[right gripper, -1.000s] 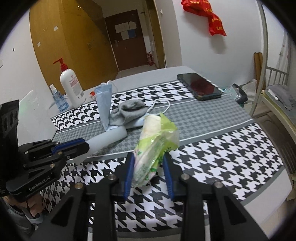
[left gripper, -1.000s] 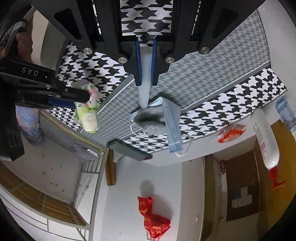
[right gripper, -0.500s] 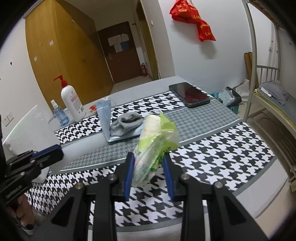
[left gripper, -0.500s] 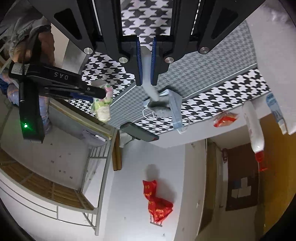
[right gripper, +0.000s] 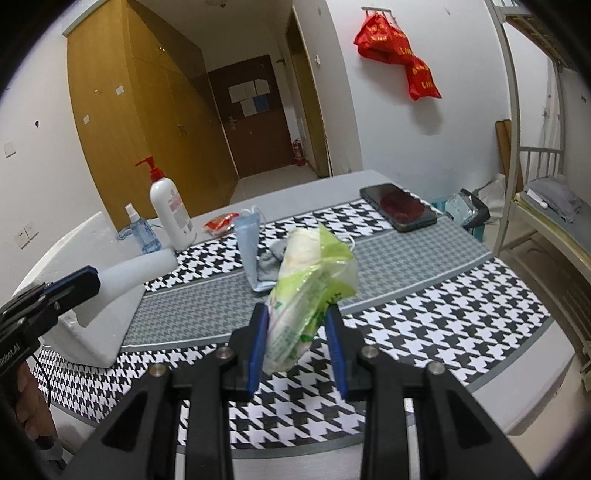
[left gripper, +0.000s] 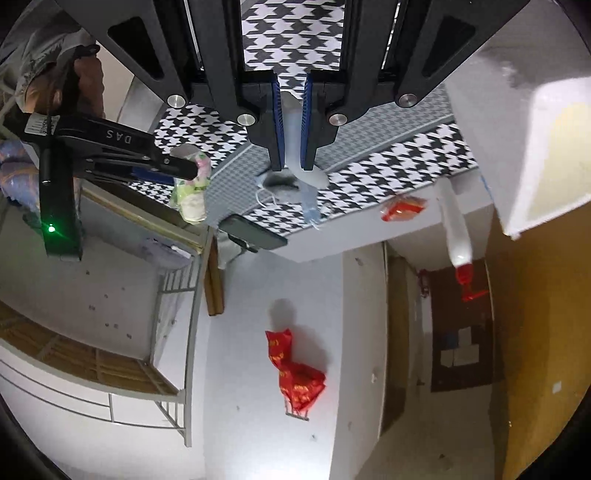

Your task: Organize soft objects

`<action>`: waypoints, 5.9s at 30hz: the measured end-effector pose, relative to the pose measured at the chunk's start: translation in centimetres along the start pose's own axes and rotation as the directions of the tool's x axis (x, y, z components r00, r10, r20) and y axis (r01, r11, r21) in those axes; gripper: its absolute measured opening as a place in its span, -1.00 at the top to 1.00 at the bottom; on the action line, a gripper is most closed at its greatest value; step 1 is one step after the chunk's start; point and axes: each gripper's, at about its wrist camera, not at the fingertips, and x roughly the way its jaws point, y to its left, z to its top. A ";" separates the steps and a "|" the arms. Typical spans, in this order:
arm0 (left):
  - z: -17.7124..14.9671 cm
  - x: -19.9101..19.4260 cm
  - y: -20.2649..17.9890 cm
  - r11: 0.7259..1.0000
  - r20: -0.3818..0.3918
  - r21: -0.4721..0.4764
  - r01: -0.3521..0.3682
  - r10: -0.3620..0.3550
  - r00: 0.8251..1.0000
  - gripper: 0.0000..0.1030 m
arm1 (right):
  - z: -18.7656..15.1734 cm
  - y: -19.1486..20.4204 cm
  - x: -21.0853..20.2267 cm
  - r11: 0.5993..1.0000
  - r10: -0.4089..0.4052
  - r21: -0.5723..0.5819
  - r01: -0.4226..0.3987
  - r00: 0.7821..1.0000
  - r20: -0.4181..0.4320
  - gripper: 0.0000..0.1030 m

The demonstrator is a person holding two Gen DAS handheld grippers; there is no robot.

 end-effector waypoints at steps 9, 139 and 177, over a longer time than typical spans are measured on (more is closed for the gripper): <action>0.6 -3.1 1.2 0.999 0.067 -0.005 -0.038 0.038 0.997 0.81 | 1.4 3.3 -1.0 0.997 0.054 -0.053 -0.052 0.997 0.048 0.31; -4.8 -18.6 15.9 0.788 0.129 -0.338 -0.514 0.580 0.804 -0.98 | 4.4 28.5 3.2 0.835 0.396 -0.386 -0.392 0.915 -0.075 0.08; -3.7 -17.9 11.1 0.830 0.137 -0.265 -0.491 0.537 0.832 -0.98 | 3.2 22.9 -2.9 0.858 0.416 -0.359 -0.366 0.907 0.068 -0.87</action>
